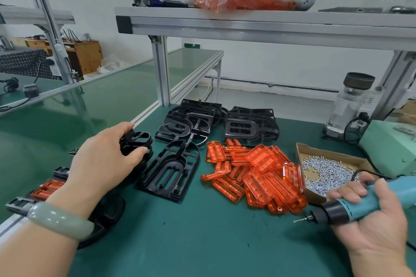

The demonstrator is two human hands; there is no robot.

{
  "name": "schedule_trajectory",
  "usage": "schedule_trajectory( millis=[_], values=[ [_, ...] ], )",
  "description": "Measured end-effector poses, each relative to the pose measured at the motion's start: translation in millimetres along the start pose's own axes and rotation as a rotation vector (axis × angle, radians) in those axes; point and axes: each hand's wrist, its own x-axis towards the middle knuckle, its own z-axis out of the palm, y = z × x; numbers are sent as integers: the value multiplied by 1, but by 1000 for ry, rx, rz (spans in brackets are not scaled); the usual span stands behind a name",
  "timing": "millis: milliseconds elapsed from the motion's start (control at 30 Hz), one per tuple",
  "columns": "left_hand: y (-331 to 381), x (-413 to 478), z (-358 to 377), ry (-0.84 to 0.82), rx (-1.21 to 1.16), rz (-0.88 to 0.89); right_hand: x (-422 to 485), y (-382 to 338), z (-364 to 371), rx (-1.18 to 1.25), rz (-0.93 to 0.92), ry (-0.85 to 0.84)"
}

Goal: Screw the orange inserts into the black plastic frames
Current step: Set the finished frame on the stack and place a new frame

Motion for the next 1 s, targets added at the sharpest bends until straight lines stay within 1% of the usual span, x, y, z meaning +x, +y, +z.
schedule_trajectory(
  millis=[167,300,367,467,567,667,800,933,1000],
  values=[
    [-6,3,0,-35,14,-27,-1,-2,2,-22,2,-6],
    [-10,8,5,61,-51,-30,0,0,2,-9,3,-3],
    [-14,13,9,72,-79,-110,0,1,1,-5,5,6],
    [-24,21,14,-35,-14,-261,-1,1,2,-2,4,8],
    [-29,23,17,-50,5,-302,-2,1,3,11,5,2],
    [-30,22,19,-3,23,-270,-2,1,4,11,6,-1],
    [-31,21,11,115,42,-220,-2,1,5,-5,-1,-4],
    [-13,7,3,228,71,-35,-2,2,5,-23,-12,-7],
    [-3,-1,3,215,50,40,-2,2,5,-26,-12,-6]
  ],
)
